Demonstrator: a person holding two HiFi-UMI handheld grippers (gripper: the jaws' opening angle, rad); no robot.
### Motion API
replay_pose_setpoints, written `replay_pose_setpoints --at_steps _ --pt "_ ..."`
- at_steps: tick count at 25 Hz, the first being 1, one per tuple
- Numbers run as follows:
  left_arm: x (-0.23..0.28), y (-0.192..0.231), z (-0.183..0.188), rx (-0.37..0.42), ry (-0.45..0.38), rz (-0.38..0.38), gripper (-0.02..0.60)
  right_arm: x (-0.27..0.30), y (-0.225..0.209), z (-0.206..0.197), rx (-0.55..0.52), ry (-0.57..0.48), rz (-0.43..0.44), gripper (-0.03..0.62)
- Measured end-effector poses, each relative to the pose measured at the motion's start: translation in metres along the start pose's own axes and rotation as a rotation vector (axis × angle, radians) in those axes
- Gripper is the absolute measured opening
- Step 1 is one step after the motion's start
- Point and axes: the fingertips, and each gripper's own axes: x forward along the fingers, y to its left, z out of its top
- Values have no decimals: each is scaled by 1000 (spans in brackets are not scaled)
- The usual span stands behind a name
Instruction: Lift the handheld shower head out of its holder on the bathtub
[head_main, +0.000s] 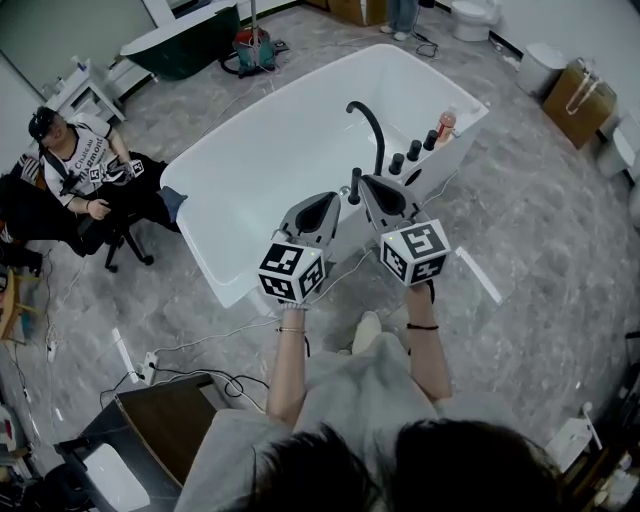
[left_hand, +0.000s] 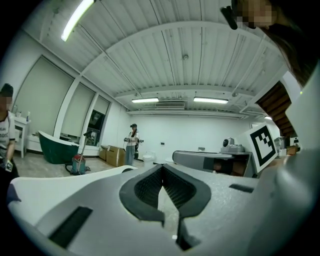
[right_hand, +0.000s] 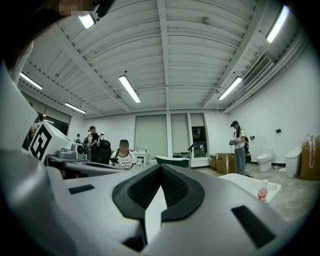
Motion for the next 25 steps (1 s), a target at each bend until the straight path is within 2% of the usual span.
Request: replay_pose_setpoints --at_steps 10,19,25 --pt "60 28 -17 -33 29 73 5 42 -52 -20 -1 51 82 0" --pt "85 63 -48 -62 88 78 5 79 -70 -58 28 86 94 1" --pt "108 81 -80 -82 131 60 5 98 -90 -88 28 90 70 2"
